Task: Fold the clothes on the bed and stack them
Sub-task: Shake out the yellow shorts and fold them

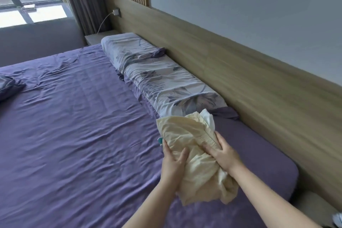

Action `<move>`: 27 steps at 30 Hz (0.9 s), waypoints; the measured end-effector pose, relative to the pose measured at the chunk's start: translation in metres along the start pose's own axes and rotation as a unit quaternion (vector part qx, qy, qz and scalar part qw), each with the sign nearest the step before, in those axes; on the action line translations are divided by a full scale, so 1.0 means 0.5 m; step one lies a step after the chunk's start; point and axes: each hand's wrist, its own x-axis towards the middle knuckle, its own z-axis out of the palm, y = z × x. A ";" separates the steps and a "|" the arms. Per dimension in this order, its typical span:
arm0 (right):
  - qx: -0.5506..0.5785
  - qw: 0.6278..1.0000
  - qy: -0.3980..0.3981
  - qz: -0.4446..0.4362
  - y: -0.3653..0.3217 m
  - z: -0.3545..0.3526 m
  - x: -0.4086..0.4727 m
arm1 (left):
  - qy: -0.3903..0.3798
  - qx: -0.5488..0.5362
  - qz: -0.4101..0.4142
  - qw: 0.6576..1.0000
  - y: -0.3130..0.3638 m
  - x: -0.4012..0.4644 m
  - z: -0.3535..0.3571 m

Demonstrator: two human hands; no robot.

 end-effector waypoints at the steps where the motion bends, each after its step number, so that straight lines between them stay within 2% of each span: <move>1: -0.001 1.000 -0.002 -0.002 0.012 -0.026 0.011 | 0.005 0.001 0.002 1.000 0.004 -0.001 0.031; 11: -0.025 0.998 -0.048 -0.011 0.159 -0.186 0.163 | 0.067 0.027 -0.019 0.997 -0.023 0.031 0.286; 19: -0.012 0.997 -0.078 -0.024 0.247 -0.213 0.249 | 0.097 0.046 -0.048 0.993 -0.070 0.078 0.380; 27: -0.036 0.992 -0.122 -0.013 0.335 -0.212 0.281 | 0.095 0.062 -0.120 0.986 -0.141 0.067 0.439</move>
